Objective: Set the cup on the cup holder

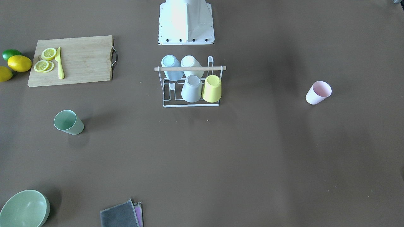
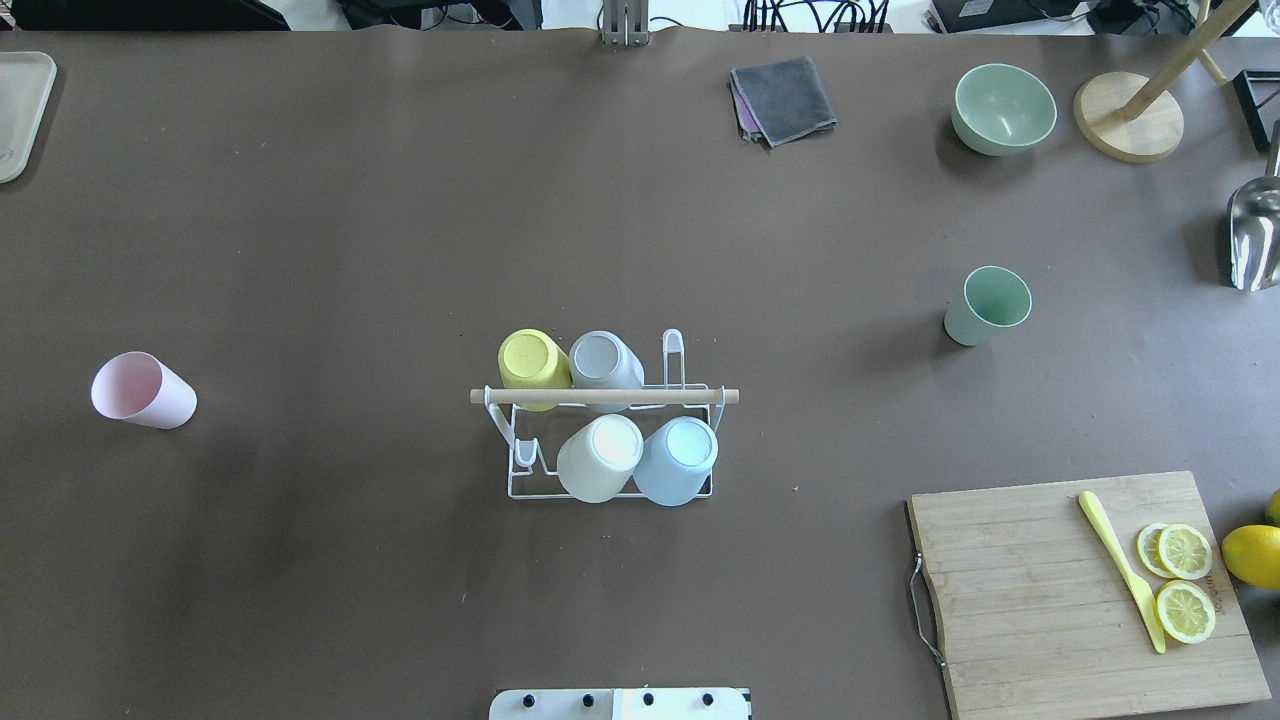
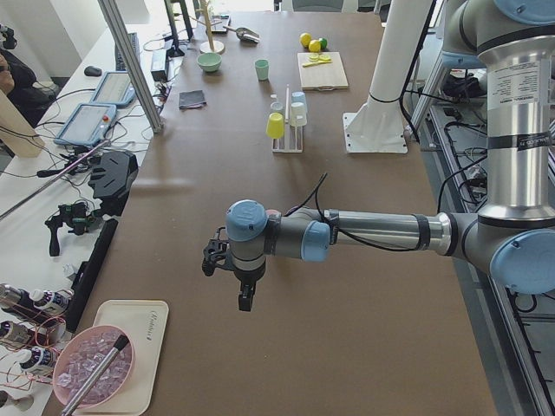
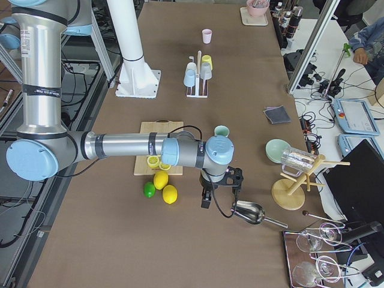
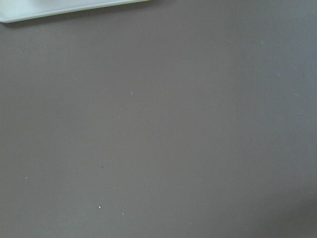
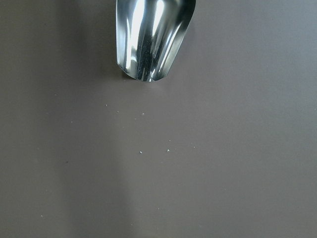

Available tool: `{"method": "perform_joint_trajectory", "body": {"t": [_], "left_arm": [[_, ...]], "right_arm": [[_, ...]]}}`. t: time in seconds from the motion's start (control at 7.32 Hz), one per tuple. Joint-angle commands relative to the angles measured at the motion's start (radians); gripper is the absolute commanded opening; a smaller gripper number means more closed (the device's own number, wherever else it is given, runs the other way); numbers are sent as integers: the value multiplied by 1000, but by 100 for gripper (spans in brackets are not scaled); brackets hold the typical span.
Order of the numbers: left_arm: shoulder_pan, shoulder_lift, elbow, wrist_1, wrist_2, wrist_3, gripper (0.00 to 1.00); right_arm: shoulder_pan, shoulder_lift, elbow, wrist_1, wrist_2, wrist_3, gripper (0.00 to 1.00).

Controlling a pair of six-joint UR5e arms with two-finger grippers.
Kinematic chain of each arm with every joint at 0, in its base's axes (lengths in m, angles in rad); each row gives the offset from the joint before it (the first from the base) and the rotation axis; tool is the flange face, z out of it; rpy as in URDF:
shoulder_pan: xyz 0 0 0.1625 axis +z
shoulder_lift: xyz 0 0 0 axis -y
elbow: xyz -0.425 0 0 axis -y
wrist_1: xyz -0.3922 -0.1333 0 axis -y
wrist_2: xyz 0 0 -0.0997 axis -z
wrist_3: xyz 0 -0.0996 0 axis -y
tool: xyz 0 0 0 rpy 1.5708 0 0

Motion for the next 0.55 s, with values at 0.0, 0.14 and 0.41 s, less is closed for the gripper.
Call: {"method": "perform_joint_trajectory", "body": {"t": [0.0,0.14,0.41], "left_arm": [[-1,0,-2,0,-2,0,98],[-1,0,-2,0,0,0,98],[-1,-2,-2,0,-2,0,98]], "right_arm": [[-4,0,1,0,1,-2,100],[-8,10,3,6,1,-1,100],[-15,7,-2,9,7,4,100]]}}
